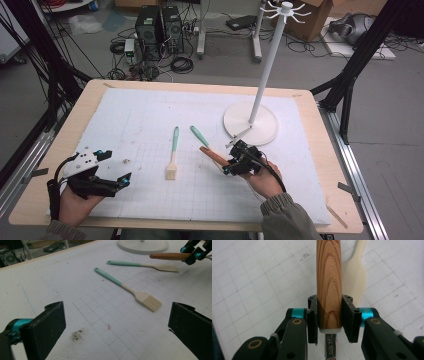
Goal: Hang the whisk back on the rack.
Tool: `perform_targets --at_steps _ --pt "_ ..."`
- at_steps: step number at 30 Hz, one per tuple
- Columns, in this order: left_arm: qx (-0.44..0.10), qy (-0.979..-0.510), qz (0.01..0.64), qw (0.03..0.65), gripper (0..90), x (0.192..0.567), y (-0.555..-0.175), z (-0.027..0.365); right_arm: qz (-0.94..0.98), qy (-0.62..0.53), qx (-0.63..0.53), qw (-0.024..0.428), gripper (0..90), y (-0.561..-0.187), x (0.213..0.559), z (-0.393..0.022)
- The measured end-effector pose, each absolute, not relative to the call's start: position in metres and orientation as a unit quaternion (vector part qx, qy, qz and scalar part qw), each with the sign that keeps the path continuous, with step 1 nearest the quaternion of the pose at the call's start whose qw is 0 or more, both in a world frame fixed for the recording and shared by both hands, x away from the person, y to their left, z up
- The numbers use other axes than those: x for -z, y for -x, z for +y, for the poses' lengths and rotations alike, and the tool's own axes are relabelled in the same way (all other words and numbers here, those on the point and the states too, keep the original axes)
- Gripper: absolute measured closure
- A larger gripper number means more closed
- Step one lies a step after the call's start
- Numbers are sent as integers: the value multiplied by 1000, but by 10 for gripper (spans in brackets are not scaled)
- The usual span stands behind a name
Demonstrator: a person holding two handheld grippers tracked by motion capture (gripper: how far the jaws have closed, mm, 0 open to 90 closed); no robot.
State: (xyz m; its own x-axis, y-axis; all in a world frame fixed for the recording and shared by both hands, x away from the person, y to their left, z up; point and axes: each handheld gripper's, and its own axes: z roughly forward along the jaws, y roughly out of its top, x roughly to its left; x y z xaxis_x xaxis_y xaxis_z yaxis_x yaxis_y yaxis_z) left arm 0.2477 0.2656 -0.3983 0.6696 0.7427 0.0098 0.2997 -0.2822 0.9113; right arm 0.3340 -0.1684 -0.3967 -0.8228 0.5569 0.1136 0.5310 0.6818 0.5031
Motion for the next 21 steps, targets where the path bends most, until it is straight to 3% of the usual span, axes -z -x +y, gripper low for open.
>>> perform_targets --at_steps 21 --pt "-219 -770 331 499 18 392 -246 259 903 -273 -331 26 695 -323 371 -180"
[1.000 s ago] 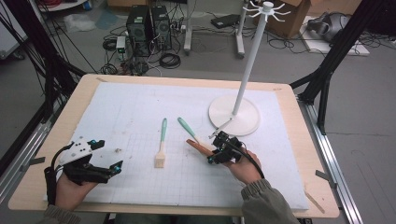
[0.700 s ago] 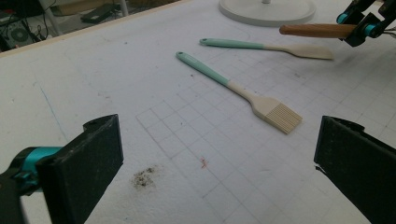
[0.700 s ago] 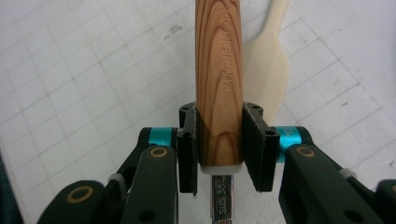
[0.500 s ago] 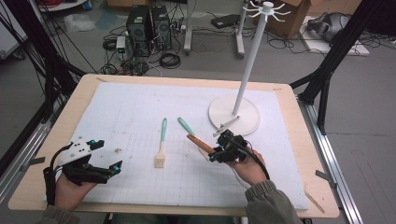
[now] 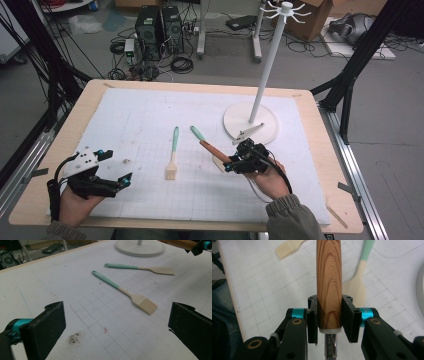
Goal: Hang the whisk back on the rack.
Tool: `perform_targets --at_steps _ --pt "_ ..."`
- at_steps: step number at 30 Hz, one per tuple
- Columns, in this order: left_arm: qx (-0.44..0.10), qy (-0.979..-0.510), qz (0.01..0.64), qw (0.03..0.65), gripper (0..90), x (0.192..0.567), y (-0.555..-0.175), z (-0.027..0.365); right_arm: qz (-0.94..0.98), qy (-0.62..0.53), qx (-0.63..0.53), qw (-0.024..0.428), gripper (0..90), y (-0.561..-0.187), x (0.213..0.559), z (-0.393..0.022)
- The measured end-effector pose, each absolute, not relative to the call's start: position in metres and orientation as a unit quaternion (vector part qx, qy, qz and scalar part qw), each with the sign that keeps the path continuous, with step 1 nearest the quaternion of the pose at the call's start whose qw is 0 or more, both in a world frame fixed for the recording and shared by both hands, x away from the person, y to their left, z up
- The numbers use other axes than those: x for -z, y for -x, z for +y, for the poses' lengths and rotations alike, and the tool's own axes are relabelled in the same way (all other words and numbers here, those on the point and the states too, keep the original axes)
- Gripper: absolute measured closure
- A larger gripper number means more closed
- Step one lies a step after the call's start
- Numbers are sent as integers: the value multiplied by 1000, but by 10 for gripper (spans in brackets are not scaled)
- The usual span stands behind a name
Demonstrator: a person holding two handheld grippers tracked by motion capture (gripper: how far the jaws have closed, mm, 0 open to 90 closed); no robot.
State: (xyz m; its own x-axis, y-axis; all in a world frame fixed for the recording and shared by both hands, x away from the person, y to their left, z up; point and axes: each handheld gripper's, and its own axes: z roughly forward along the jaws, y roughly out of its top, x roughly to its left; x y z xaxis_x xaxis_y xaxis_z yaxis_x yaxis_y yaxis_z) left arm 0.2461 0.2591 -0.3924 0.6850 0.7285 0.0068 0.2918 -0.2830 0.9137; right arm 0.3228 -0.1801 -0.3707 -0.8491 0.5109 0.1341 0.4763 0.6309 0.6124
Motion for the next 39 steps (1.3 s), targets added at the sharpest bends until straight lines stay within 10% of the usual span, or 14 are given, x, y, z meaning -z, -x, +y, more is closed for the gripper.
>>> perform_targets --at_steps 39 --pt "-116 -813 206 532 248 345 -283 189 887 -189 -420 28 694 -305 348 -150"
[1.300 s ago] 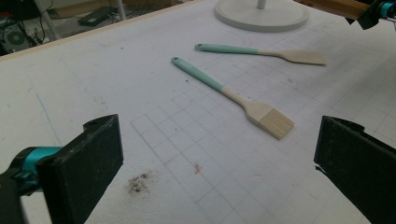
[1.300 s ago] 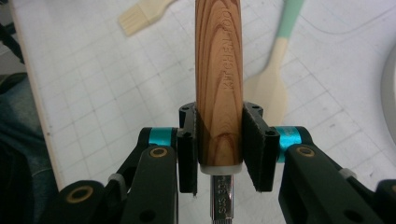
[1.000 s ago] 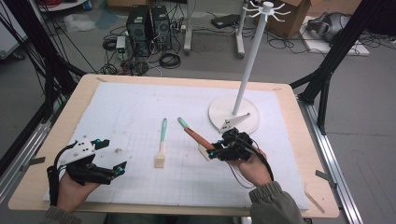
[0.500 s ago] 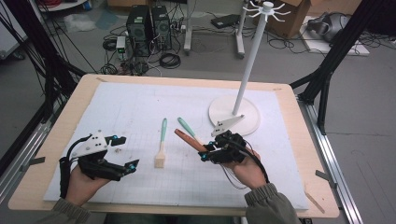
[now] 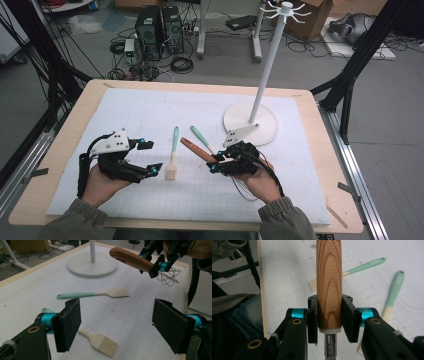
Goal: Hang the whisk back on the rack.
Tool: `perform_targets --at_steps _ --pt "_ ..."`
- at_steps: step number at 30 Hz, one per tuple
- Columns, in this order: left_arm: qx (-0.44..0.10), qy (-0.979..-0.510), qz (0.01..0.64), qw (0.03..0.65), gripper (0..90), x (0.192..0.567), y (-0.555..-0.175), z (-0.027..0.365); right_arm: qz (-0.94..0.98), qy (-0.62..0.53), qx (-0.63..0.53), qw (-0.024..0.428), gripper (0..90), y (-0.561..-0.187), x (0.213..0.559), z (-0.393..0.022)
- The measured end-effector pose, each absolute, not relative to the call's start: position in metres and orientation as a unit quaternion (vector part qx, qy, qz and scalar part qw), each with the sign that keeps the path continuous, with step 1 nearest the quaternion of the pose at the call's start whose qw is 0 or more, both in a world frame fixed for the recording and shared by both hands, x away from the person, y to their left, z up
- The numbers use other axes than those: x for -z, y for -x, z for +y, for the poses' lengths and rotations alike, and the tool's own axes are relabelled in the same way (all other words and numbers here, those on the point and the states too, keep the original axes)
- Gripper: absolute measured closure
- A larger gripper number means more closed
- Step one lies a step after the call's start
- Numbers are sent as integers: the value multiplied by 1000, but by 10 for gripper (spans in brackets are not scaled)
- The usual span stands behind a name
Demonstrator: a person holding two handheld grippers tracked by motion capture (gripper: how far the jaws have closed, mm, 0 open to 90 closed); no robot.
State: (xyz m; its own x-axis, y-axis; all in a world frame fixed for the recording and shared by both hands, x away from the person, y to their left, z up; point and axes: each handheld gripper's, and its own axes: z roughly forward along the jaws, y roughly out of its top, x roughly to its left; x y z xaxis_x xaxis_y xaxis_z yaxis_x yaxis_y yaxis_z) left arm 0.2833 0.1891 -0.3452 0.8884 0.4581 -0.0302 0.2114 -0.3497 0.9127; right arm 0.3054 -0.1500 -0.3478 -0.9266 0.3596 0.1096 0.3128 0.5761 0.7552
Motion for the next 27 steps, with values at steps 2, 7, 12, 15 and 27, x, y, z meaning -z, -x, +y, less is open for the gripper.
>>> perform_targets --at_steps 2,7,12,15,27 --pt "-111 -816 201 530 266 343 -287 185 886 -187 -423 26 694 -305 347 -148" --pt "-95 -820 192 530 299 341 -295 177 886 -175 -428 22 694 -306 344 -140" --pt "-82 -823 184 531 329 339 -299 171 887 -162 -432 21 694 -307 344 -133" --pt "-75 -825 177 532 342 338 -299 167 888 -158 -431 18 694 -306 345 -130" --pt "-55 -828 168 532 376 337 -302 157 889 -140 -435 18 694 -305 345 -120"
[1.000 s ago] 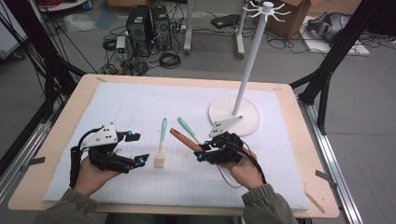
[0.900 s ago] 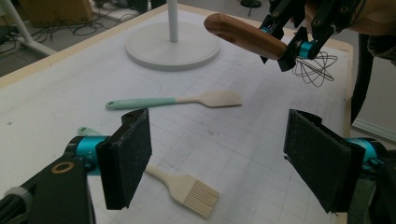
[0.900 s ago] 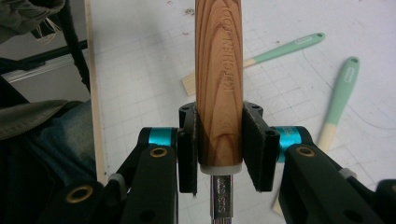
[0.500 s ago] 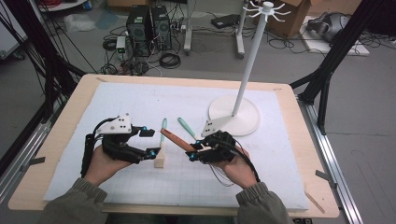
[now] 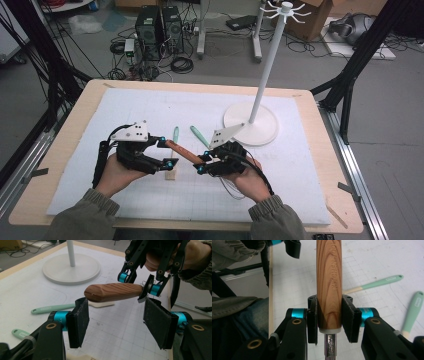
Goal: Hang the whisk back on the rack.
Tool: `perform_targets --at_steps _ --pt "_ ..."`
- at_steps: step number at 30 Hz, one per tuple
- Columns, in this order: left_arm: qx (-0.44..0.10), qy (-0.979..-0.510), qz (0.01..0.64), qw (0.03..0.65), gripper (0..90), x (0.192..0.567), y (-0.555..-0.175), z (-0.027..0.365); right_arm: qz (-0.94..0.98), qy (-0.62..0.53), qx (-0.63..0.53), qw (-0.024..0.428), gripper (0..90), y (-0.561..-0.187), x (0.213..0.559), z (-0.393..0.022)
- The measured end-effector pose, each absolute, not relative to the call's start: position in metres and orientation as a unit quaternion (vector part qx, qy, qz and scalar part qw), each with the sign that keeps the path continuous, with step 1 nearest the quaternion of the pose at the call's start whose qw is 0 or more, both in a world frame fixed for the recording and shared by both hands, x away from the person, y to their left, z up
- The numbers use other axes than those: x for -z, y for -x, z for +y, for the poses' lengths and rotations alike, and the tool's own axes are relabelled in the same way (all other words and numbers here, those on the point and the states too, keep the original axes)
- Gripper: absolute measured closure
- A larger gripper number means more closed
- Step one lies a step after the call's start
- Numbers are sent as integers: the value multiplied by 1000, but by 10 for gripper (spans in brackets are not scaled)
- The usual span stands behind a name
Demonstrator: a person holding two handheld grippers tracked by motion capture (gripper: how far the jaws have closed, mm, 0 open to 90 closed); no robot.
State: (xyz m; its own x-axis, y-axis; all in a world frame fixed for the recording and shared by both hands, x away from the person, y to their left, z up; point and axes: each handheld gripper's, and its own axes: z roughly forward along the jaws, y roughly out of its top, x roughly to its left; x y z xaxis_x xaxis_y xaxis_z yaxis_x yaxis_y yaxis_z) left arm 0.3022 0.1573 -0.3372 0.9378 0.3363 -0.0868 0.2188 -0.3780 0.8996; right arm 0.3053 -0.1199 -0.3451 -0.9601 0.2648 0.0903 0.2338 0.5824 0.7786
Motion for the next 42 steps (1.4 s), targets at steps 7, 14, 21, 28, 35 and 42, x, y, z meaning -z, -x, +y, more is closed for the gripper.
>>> perform_targets --at_steps 7,14,21,28,35,42 --pt "-42 -827 166 535 403 338 -304 155 890 -132 -436 17 694 -304 346 -114" --pt "-33 -827 163 537 443 339 -305 153 891 -120 -438 19 693 -302 345 -109" --pt "-25 -828 158 537 491 339 -304 152 892 -113 -438 21 693 -301 345 -107" --pt "-15 -827 152 541 528 339 -305 152 892 -107 -439 25 694 -299 345 -106" --pt "-6 -826 149 544 552 339 -305 151 892 -101 -439 30 694 -299 345 -104" --pt "10 -823 145 549 585 338 -307 153 895 -95 -435 38 694 -297 344 -103"
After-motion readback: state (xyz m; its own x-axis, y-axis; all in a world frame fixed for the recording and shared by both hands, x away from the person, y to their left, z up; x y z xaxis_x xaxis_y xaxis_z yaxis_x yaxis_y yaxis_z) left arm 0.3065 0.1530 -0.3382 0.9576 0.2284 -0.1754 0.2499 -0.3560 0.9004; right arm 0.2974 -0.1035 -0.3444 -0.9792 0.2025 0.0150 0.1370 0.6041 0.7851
